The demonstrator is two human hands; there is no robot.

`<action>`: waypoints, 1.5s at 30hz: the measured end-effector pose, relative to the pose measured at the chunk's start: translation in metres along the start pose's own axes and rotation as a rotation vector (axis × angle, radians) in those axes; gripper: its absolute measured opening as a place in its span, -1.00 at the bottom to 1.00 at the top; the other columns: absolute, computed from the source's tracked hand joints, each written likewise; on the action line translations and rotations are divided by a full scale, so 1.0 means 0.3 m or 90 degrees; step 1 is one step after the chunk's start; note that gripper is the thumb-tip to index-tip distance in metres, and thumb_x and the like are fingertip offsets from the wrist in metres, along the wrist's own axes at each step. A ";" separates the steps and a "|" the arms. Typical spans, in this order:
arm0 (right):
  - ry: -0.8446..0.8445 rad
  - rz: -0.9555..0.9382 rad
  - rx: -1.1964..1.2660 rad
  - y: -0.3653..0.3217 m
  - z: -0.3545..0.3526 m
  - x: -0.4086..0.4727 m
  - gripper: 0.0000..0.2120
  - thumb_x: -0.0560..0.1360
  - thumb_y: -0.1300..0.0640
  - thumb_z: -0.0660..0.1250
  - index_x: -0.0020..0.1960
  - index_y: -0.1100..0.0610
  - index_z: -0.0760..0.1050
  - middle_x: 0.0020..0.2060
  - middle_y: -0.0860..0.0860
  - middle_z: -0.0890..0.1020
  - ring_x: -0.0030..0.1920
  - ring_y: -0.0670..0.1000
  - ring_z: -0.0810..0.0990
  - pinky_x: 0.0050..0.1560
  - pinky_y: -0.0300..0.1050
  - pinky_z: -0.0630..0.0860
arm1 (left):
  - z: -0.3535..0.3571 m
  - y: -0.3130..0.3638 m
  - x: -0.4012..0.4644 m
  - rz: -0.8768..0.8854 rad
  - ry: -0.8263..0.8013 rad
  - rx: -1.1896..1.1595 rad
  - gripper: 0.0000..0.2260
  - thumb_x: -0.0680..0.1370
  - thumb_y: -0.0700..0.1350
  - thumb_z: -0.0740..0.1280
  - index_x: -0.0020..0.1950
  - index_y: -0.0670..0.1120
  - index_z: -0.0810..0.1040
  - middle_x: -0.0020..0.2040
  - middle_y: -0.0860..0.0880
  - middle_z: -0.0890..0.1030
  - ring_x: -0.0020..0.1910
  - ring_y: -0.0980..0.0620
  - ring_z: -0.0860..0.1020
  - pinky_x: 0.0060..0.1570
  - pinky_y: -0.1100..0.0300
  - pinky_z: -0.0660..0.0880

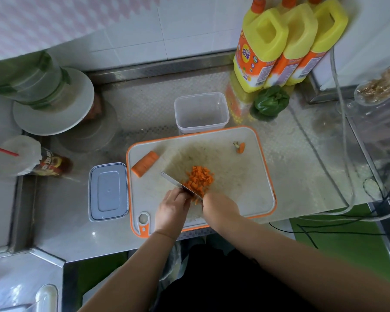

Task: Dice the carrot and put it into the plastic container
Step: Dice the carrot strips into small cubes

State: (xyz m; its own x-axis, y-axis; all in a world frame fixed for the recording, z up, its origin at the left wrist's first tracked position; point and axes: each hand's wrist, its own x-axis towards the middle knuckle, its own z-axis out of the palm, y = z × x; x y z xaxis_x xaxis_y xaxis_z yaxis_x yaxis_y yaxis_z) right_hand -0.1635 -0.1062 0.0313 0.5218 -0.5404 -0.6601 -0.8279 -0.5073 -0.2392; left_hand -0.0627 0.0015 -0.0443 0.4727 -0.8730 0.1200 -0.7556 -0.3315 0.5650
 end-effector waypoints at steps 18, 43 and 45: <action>0.061 -0.053 0.010 0.016 -0.001 -0.047 -0.81 0.61 0.14 0.18 0.10 0.19 0.51 -0.02 0.13 0.62 0.02 0.17 0.60 -0.15 -0.08 0.41 | -0.025 -0.044 -0.026 0.040 0.017 0.003 -0.79 0.55 -0.08 0.24 -0.07 -0.15 0.63 -0.11 -0.06 0.58 -0.14 -0.07 0.52 -0.29 0.10 0.54; -0.003 0.024 0.095 0.011 0.013 0.033 -0.80 0.56 0.12 0.24 0.10 0.19 0.50 0.02 0.14 0.61 0.06 0.18 0.58 -0.05 -0.05 0.47 | -0.013 -0.025 -0.026 -0.030 0.003 0.003 -0.77 0.53 -0.08 0.24 -0.09 -0.15 0.65 -0.14 -0.06 0.61 -0.15 -0.09 0.55 -0.26 0.03 0.57; -0.004 0.042 0.141 0.028 0.007 0.037 -0.81 0.56 0.08 0.23 0.04 0.18 0.51 -0.06 0.13 0.61 0.00 0.17 0.59 -0.10 -0.08 0.45 | -0.019 -0.019 -0.036 -0.034 -0.006 0.005 -0.76 0.54 -0.07 0.22 -0.07 -0.14 0.65 -0.13 -0.05 0.61 -0.14 -0.09 0.56 -0.24 0.06 0.57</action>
State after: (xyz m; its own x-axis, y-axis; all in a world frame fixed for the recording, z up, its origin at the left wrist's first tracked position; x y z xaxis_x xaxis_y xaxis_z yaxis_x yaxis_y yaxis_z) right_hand -0.1650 -0.1153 0.0205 0.4645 -0.5631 -0.6835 -0.8854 -0.3113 -0.3453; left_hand -0.0609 0.0149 -0.0441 0.5086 -0.8571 0.0821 -0.7326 -0.3807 0.5642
